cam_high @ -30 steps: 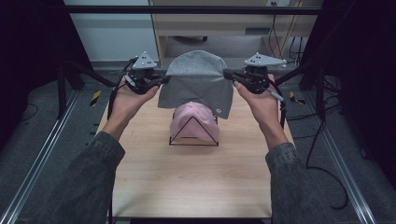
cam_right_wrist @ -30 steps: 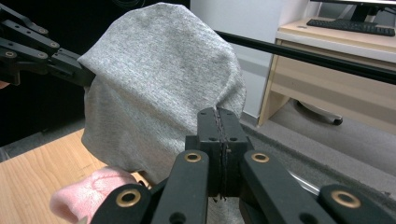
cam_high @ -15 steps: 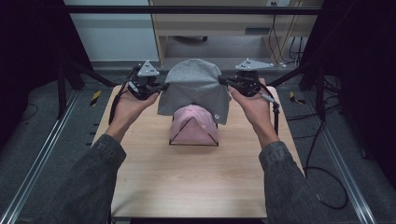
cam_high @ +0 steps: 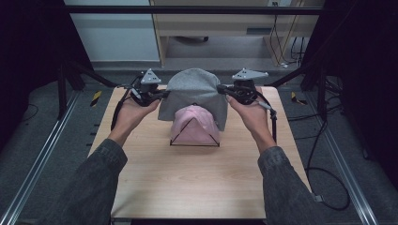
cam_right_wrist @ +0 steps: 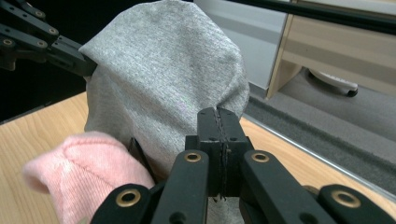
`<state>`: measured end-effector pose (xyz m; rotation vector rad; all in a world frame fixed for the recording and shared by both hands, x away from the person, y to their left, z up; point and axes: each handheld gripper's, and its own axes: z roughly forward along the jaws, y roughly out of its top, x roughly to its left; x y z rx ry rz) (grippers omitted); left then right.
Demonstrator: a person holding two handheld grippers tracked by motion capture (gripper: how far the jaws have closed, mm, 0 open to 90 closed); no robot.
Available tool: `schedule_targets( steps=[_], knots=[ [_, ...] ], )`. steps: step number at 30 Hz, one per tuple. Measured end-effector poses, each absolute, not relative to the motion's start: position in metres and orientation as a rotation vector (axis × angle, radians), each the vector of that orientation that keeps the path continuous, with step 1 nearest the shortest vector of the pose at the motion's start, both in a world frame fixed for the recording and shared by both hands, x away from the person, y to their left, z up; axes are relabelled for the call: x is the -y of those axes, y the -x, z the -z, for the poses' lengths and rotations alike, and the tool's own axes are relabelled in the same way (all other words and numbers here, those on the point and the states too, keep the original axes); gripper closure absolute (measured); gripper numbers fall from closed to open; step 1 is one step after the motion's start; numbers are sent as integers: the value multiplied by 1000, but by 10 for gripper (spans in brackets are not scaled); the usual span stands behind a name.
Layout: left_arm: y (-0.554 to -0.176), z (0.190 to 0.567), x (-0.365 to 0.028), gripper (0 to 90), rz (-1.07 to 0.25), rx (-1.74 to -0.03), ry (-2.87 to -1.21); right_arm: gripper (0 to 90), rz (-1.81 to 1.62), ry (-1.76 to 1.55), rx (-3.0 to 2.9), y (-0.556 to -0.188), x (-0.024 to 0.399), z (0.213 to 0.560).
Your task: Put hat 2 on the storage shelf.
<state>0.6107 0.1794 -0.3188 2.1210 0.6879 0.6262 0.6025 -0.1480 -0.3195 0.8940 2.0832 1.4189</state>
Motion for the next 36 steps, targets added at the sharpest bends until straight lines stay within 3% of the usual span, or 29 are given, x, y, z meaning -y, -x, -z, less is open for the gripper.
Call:
schedule_targets(
  steps=[36],
  knots=[
    [-618,388,-178,866,-485,-798,-2200,897,-1295,-1011,-2210,-617,137,374]
  ],
)
